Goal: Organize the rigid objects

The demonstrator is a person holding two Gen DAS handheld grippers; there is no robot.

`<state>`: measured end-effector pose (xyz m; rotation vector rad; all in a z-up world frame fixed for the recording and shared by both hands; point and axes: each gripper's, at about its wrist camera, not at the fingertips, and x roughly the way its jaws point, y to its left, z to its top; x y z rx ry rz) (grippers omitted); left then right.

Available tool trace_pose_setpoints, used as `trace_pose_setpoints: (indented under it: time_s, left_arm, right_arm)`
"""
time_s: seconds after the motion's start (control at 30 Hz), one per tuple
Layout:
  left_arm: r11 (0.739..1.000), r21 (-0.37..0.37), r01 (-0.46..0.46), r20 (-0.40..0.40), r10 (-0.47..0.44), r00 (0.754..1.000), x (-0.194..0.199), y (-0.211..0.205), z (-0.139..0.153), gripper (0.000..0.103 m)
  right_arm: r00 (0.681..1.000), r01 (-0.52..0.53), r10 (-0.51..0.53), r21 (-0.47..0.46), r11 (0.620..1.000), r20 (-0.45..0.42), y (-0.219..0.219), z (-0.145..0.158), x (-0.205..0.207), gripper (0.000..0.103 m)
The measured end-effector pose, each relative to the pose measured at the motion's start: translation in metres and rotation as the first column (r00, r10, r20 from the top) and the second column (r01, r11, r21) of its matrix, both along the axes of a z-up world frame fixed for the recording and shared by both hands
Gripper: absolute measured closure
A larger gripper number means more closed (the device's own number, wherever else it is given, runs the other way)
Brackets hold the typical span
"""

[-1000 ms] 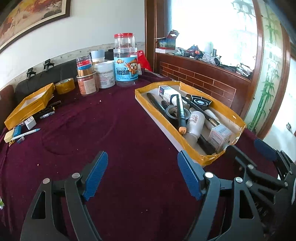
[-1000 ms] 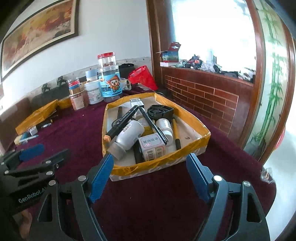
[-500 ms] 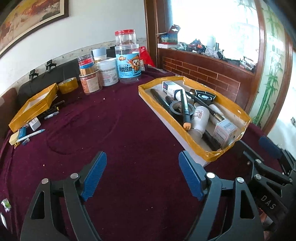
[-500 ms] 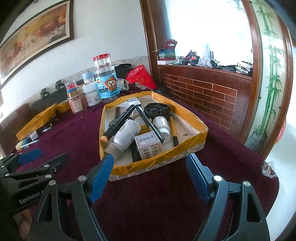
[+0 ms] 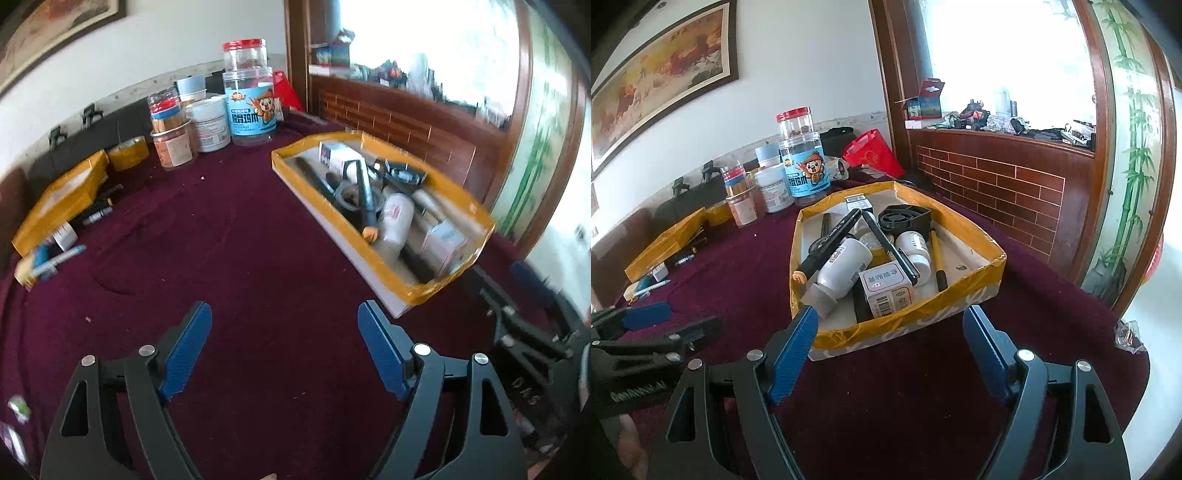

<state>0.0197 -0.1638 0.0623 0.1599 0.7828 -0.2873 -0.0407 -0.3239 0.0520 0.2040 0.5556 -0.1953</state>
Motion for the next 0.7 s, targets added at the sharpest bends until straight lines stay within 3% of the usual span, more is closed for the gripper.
trace_pose_setpoints:
  time_s: [0.07, 0.7]
  left_arm:
    - [0.999, 0.039, 0.014, 0.006, -0.015, 1.0, -0.0008, -0.0054, 0.0004, 0.021]
    - [0.998, 0.061, -0.003, 0.042, 0.001, 0.999, -0.0005, -0.0017, 0.0043, 0.021]
  right_arm:
    - [1.0, 0.0, 0.0, 0.0, 1.0, 0.001, 0.0001, 0.0, 0.0, 0.027]
    - [1.0, 0.005, -0.005, 0.003, 1.0, 0.004, -0.0008, -0.0005, -0.001, 0.027]
